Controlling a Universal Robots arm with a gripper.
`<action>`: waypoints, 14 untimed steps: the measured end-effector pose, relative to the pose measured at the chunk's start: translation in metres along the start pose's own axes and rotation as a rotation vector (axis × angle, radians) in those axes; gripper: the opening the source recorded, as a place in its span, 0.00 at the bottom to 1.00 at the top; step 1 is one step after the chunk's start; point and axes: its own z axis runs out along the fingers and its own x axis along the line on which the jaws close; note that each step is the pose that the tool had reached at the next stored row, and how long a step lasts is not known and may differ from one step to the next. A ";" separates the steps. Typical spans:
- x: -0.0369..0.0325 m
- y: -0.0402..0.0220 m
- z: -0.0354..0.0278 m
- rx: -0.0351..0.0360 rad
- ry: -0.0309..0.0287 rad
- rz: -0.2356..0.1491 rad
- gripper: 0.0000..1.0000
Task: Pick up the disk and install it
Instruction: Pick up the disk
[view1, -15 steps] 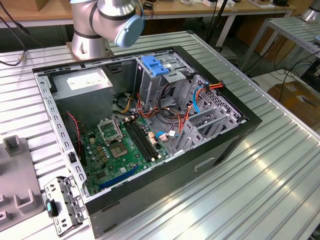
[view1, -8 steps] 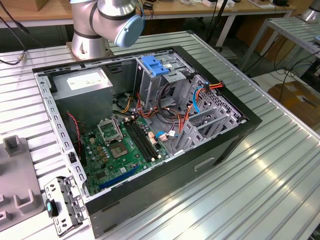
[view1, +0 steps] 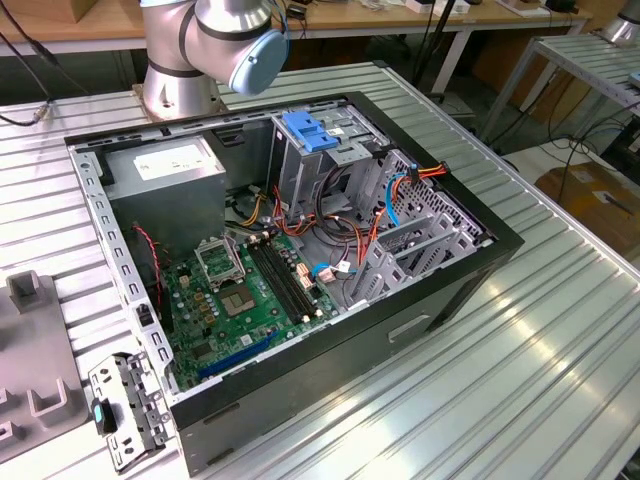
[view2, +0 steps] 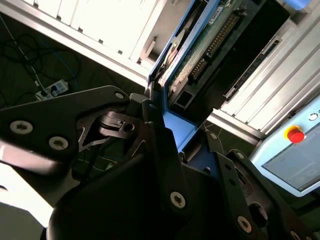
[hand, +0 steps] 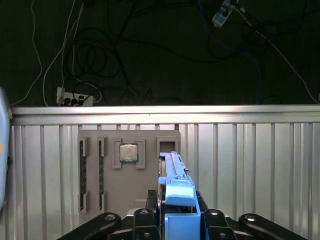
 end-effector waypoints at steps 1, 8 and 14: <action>0.0000 0.0000 -0.0005 -0.0001 0.0000 0.000 0.37; 0.0000 -0.0001 -0.0064 -0.0002 0.0000 0.000 0.37; 0.0000 -0.0001 -0.0105 -0.0002 0.0000 0.000 0.37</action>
